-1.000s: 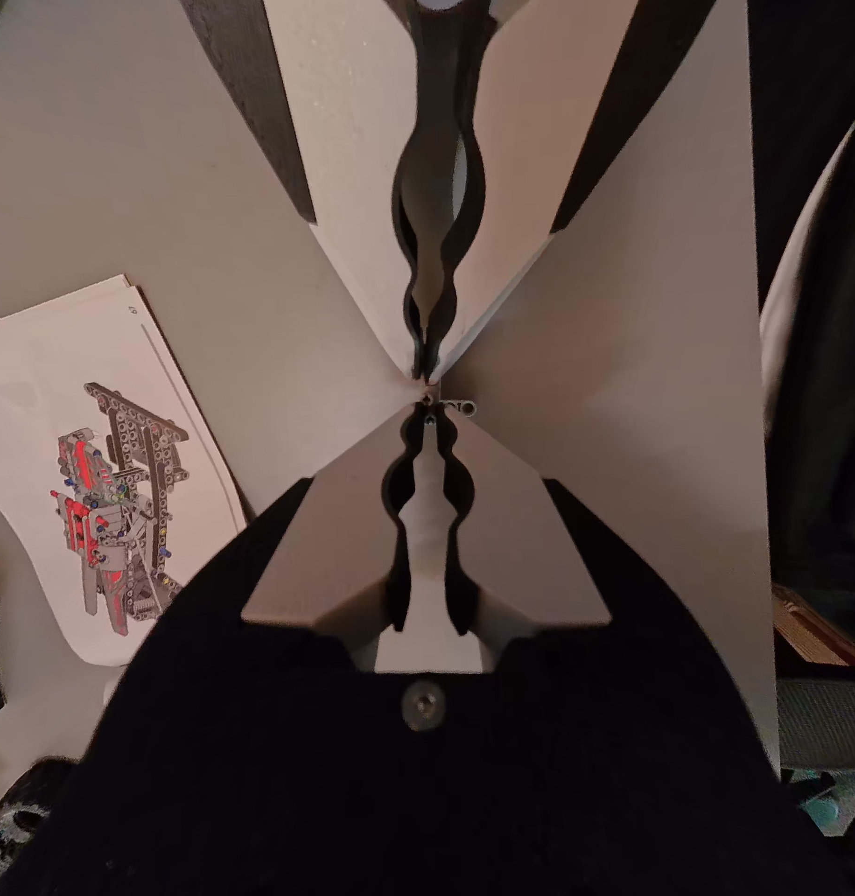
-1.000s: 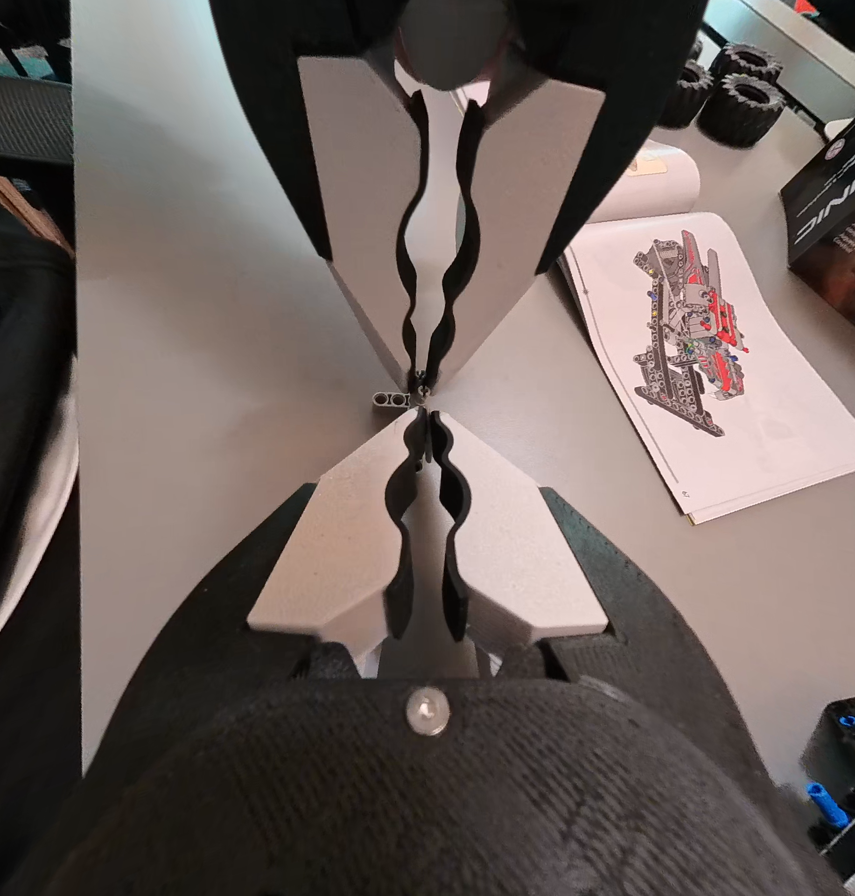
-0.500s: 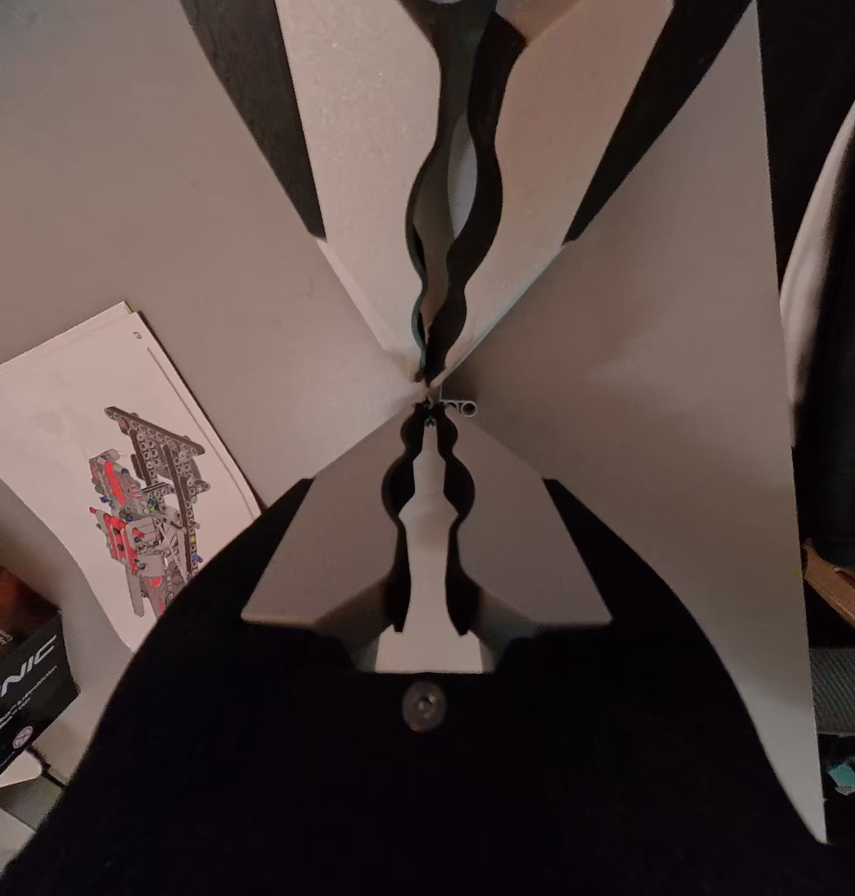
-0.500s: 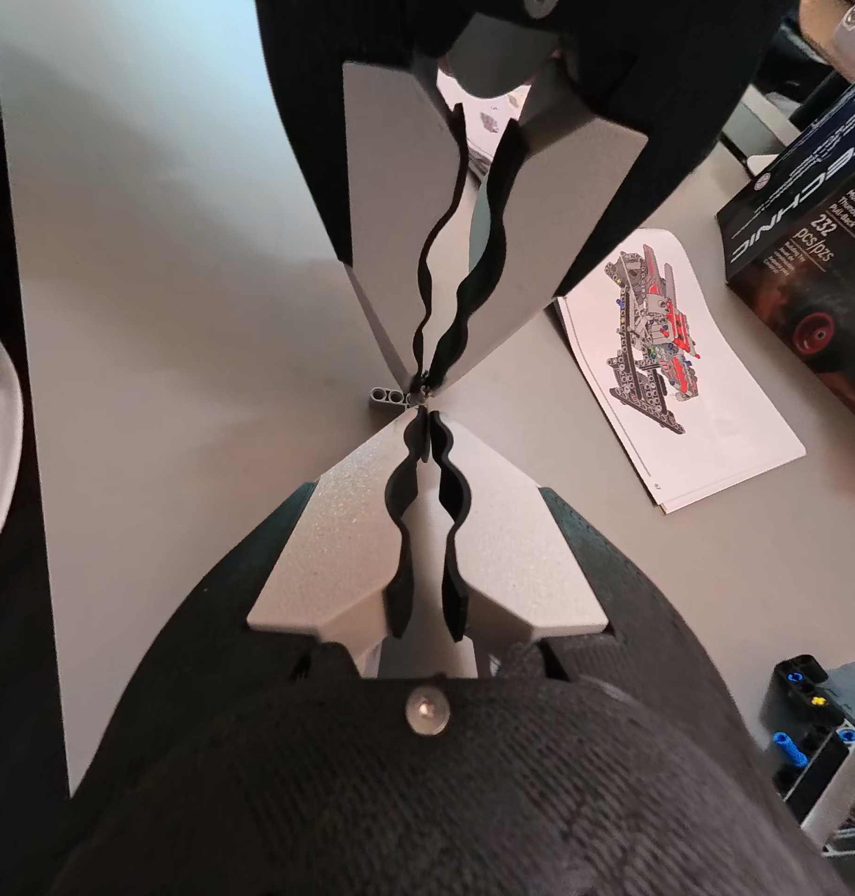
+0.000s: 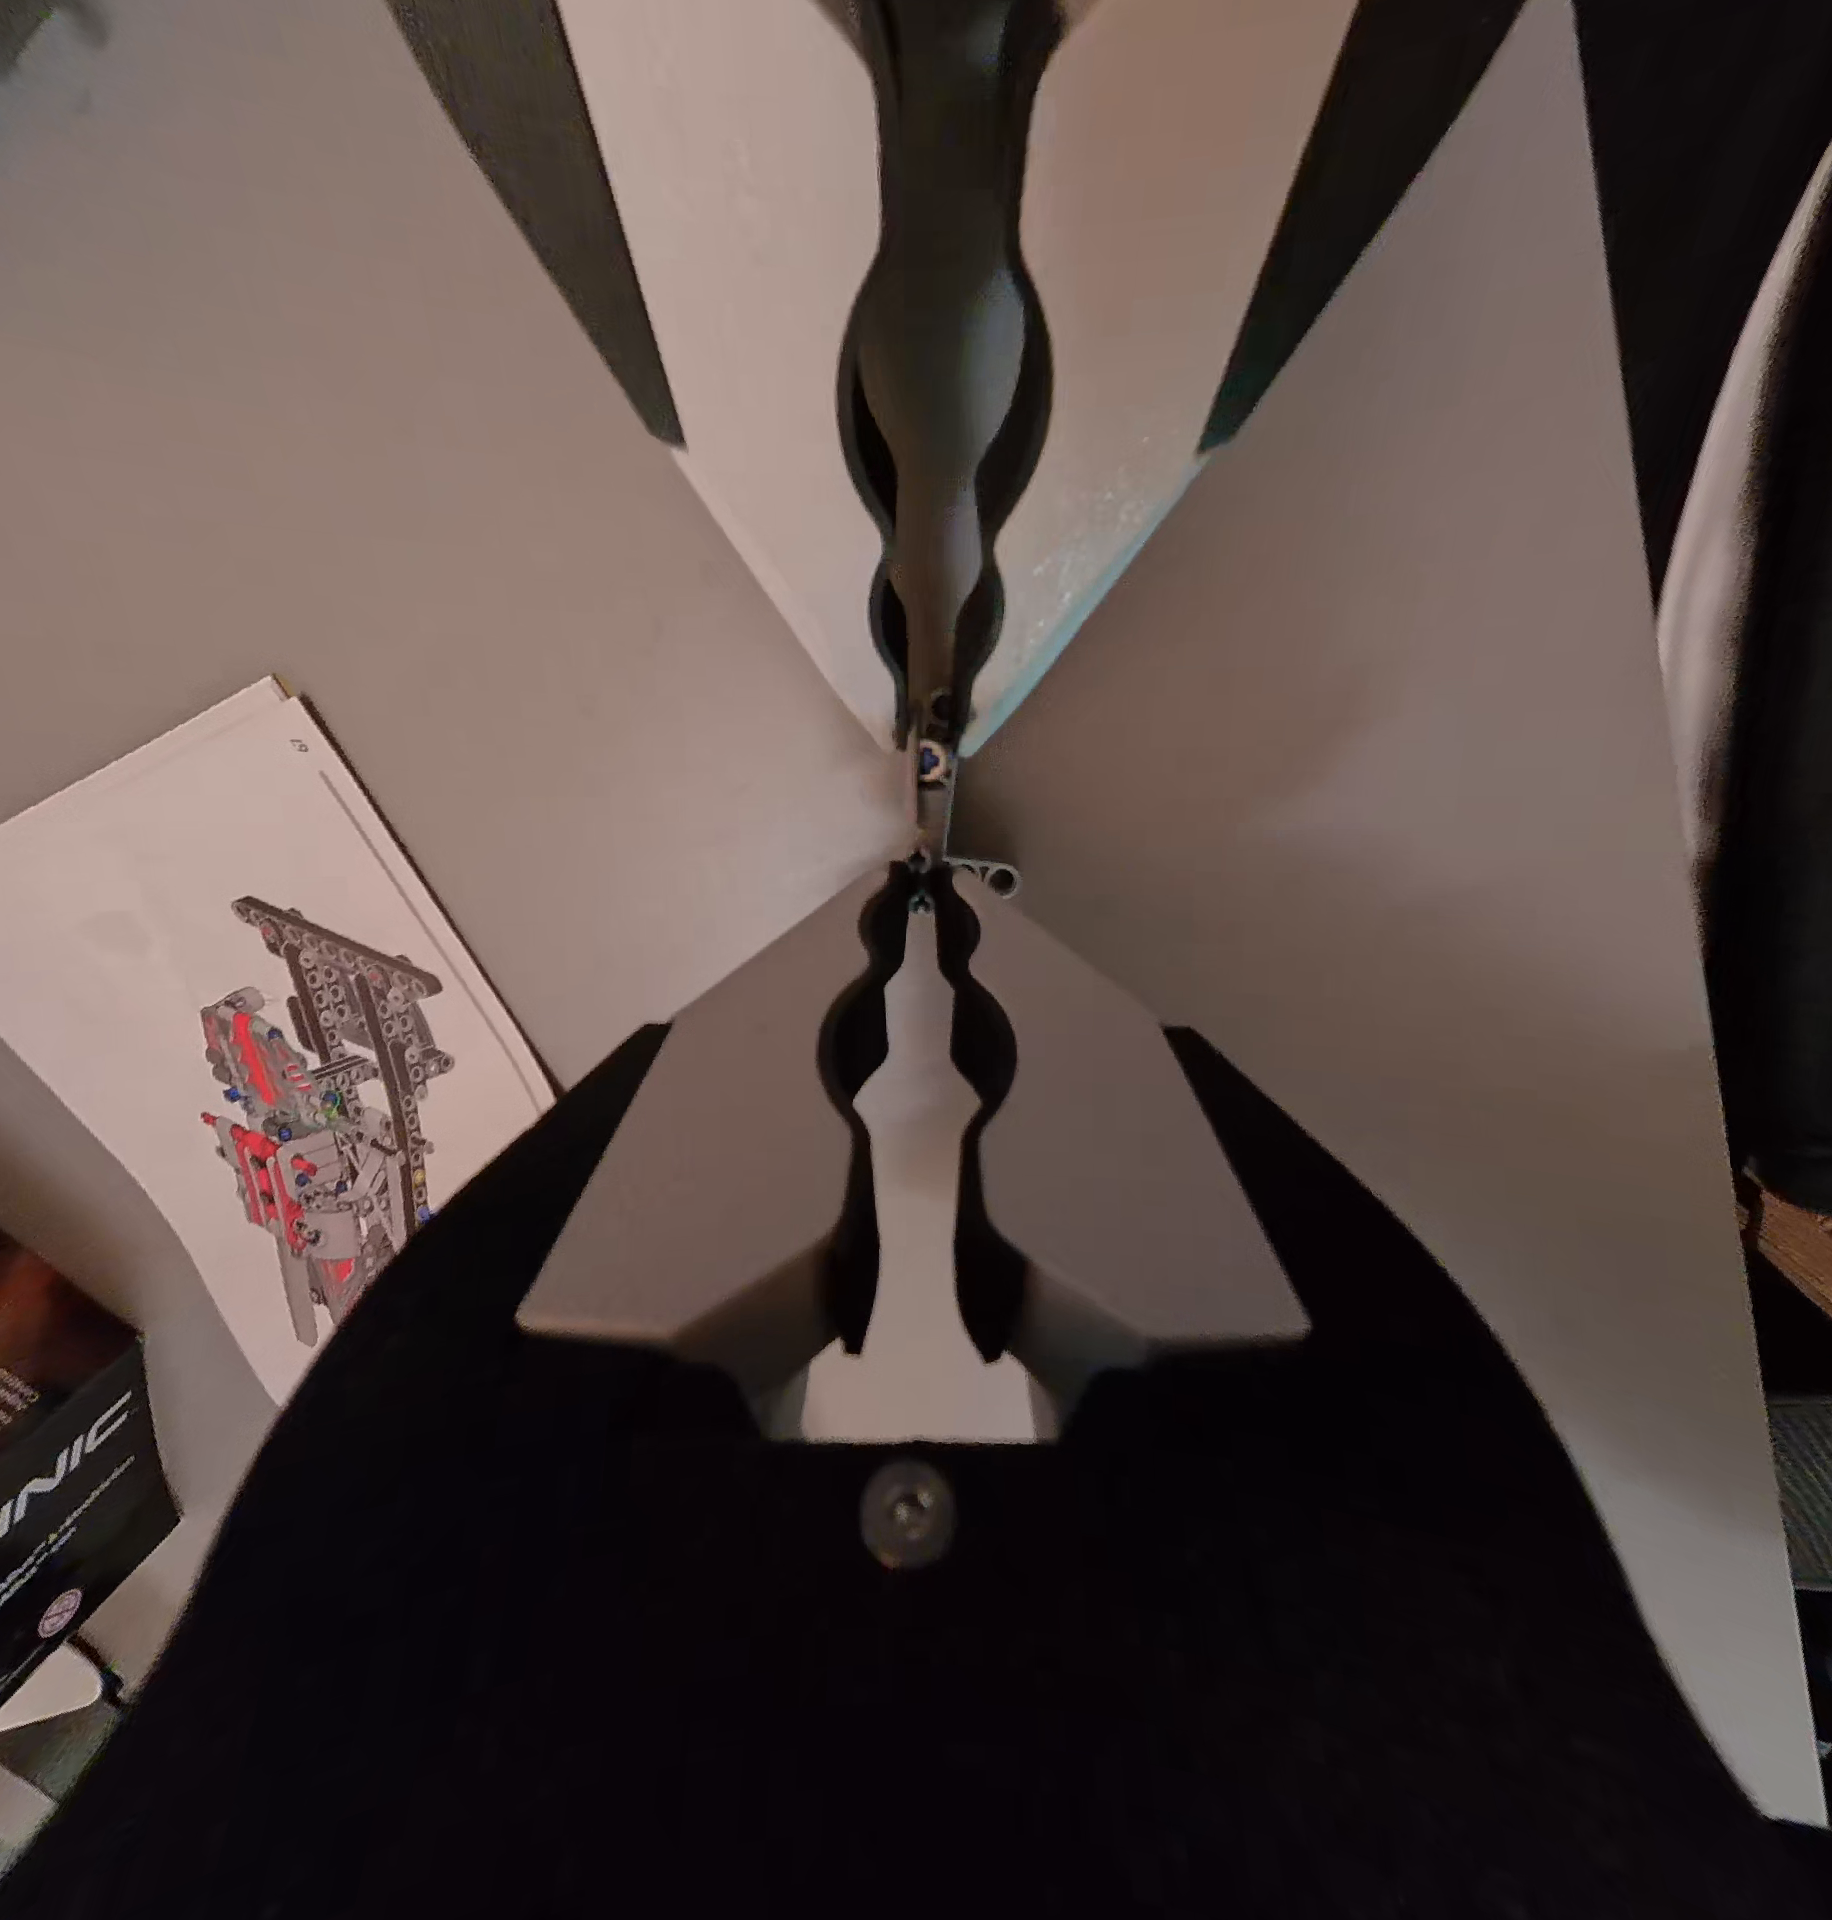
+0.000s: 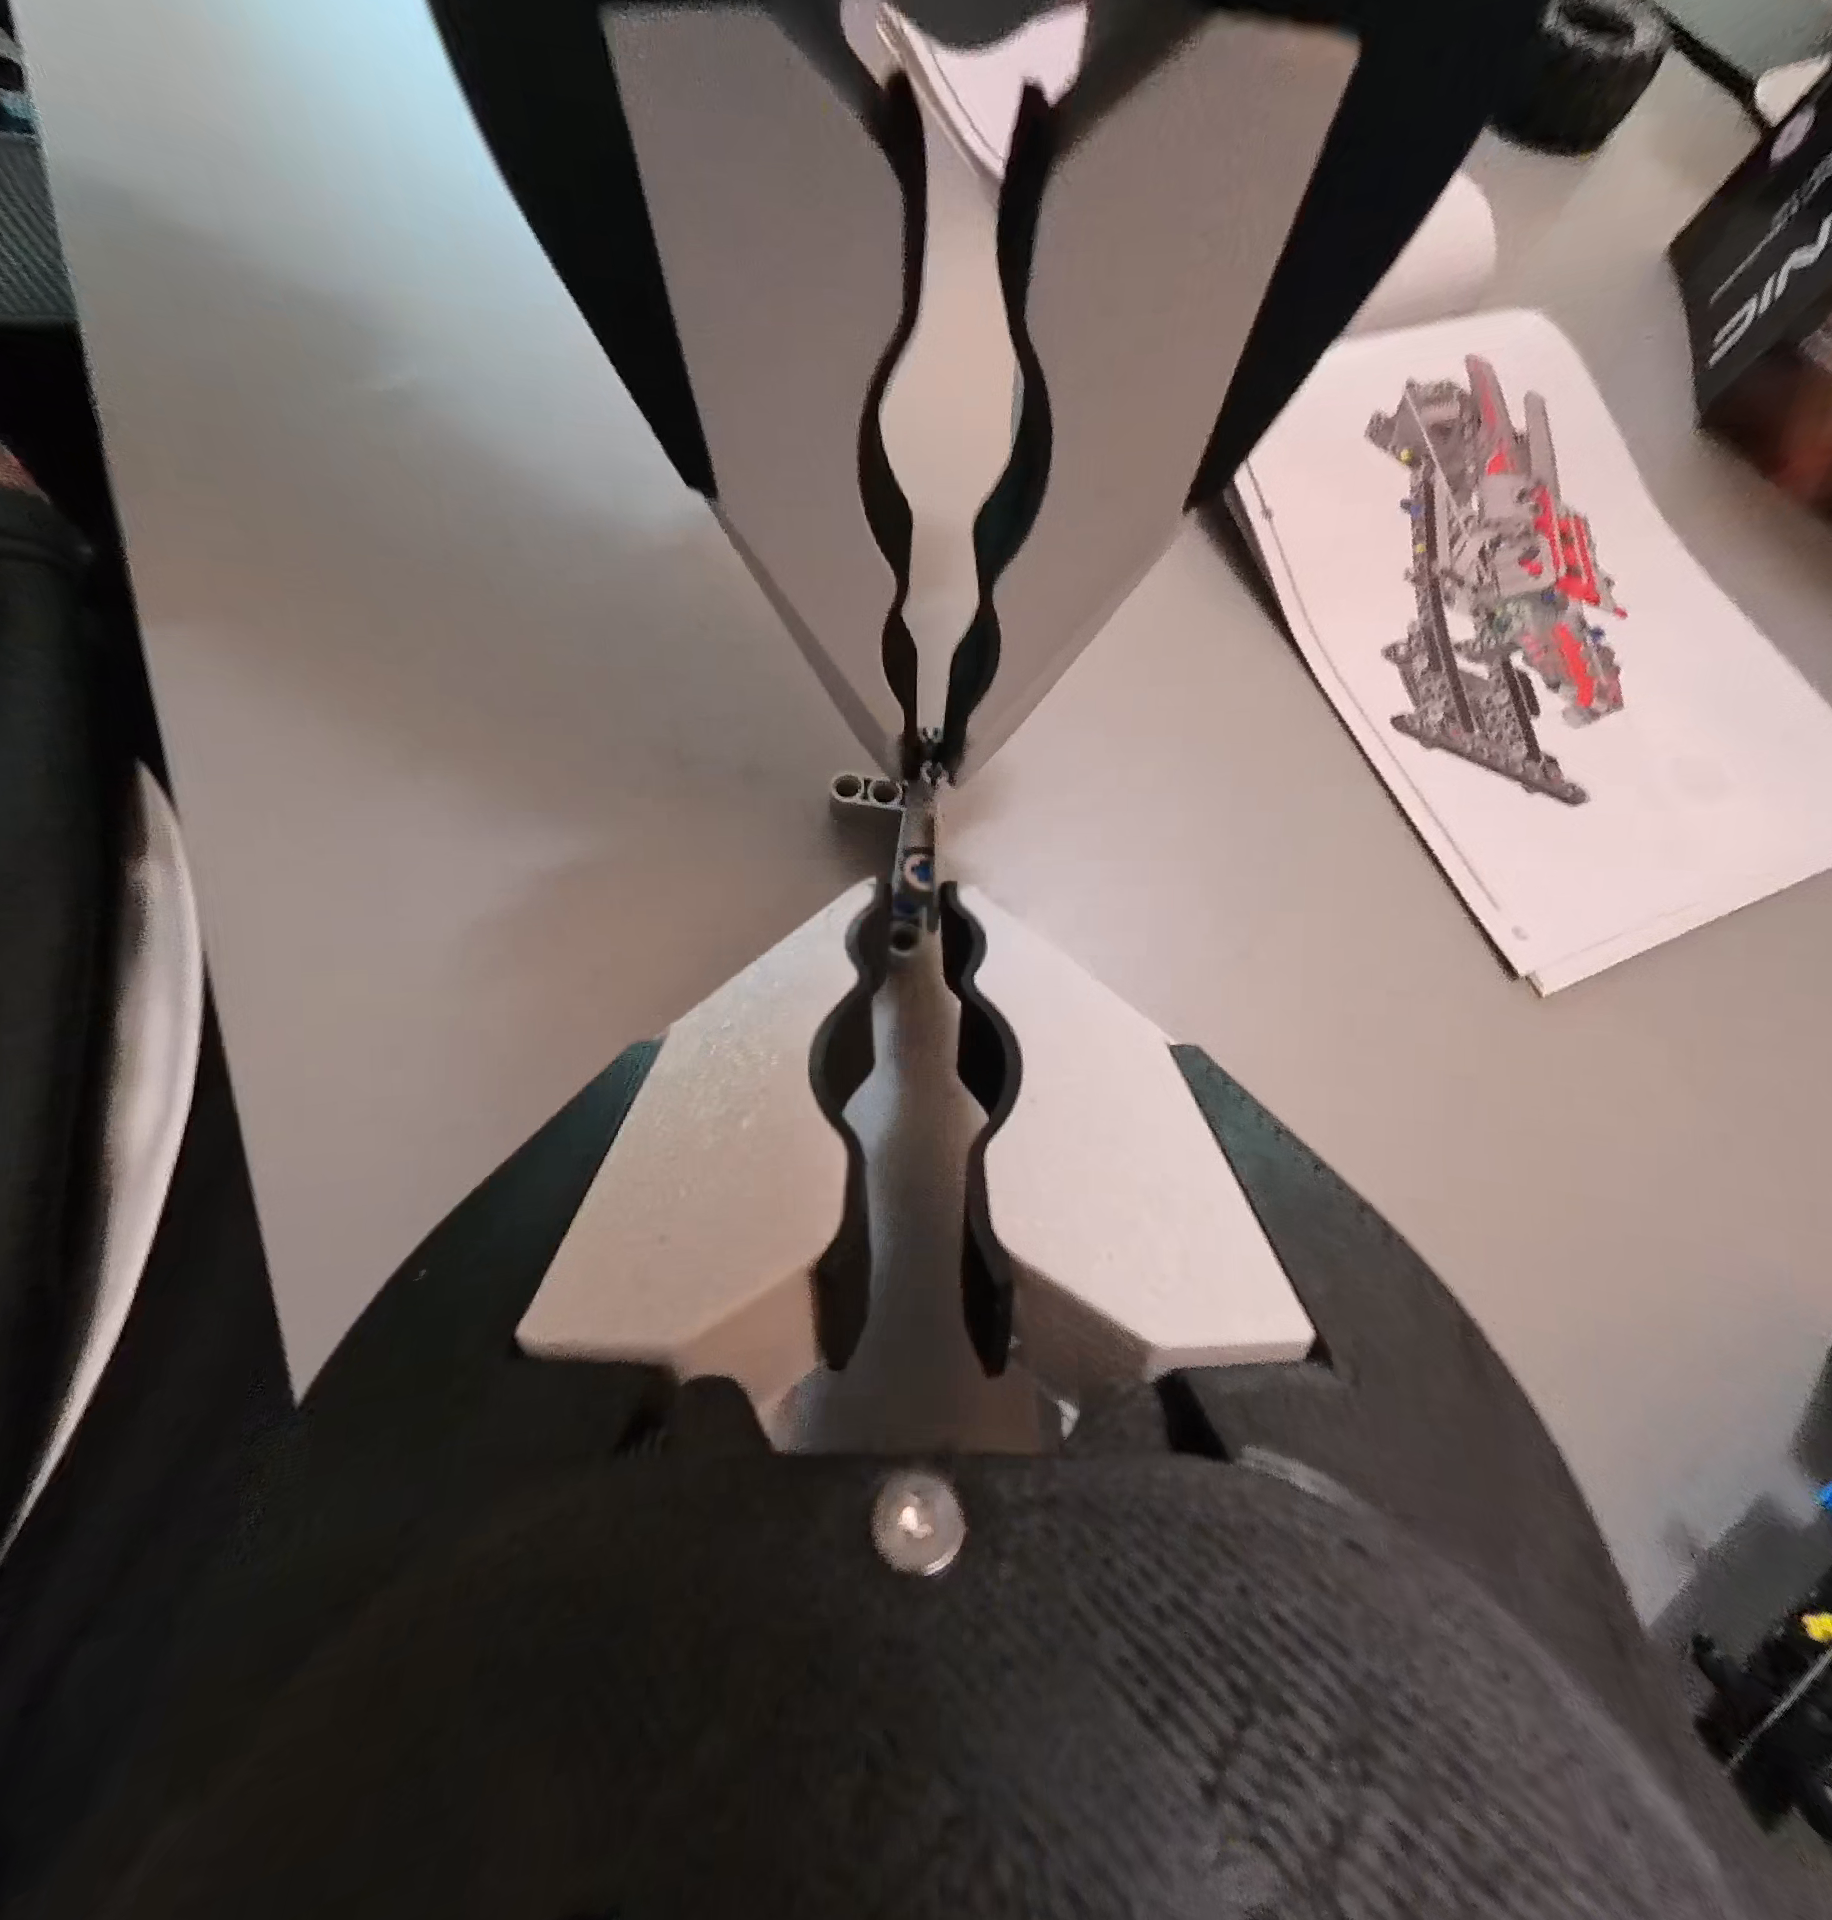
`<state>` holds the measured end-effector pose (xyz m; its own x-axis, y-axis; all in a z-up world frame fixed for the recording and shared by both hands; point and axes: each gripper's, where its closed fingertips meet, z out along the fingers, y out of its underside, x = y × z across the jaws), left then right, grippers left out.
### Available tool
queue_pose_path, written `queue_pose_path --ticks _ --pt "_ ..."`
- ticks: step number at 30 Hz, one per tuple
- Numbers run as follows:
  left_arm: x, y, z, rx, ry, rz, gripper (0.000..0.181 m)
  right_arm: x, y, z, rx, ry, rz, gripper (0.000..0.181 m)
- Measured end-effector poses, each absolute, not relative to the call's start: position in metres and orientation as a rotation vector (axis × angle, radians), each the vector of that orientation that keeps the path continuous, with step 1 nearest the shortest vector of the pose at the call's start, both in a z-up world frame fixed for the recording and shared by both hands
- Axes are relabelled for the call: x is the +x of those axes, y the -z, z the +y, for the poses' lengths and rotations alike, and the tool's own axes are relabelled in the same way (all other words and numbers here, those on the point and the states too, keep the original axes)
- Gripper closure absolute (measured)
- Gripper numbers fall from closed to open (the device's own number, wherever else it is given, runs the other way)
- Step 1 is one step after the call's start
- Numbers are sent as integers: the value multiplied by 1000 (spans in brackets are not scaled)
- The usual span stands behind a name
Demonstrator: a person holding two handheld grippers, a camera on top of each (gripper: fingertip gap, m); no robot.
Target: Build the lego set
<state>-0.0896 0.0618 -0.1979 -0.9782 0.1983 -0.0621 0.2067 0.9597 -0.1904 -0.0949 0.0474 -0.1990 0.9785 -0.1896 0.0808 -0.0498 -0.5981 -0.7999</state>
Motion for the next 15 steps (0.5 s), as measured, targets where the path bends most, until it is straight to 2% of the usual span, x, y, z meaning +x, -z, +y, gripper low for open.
queue_pose_path --ticks 7,12,15 --pt "-91 198 62 354 328 3078 178 -96 203 50 -2233 163 165 176" --pt "-99 197 55 384 443 3102 170 -98 204 50 -2237 154 148 177" --pt "-95 198 54 412 416 3072 177 -98 204 50 -2237 154 154 177"
